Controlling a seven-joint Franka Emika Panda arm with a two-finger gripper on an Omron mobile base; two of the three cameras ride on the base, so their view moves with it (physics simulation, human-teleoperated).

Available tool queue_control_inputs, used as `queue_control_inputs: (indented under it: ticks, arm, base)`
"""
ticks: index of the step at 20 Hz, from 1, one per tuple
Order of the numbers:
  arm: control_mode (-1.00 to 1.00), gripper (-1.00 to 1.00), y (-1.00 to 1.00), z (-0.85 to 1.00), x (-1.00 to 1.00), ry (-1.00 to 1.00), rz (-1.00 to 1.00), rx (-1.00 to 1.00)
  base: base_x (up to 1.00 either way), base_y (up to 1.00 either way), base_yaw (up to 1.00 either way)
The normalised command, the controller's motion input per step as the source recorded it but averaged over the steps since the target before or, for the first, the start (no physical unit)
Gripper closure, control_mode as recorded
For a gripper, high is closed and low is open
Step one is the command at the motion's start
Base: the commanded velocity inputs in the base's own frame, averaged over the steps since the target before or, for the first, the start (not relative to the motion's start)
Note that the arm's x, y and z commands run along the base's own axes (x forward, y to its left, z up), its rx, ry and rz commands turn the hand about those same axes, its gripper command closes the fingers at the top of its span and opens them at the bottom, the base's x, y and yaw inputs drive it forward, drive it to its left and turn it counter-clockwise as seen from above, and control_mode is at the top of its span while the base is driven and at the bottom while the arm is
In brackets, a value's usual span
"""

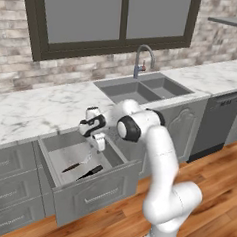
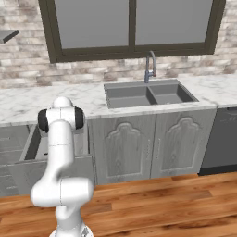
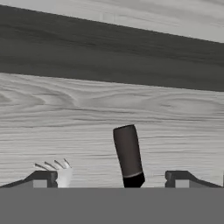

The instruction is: Pick up the metallic utensils from the counter and place them in the open drawer. Make sure not to pick up any wooden utensils.

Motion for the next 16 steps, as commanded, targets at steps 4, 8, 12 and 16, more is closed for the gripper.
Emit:
queue_control_inputs:
  ticks: [4,8,12,16]
  arm:
    - [-1.0,-1.0,-1.0,1.0,-1.0,0.0,-0.14,0.0]
    - [-1.0,-1.0,-1.0,0.95,-1.0,-0.22,-0.06,0.05]
    - [-1.0,-1.0,-1.0,1.0,-1.0,-0.51,-0.01,0.25]
    - [-1.0,-1.0,-0.95,0.99,-1.0,-0.61,0.0,0.36]
  base:
    - [0.0,0.0,0.0]
    - [0.0,0.0,0.0]
    - [0.0,0.0,0.0]
    - [0.0,0.0,0.0]
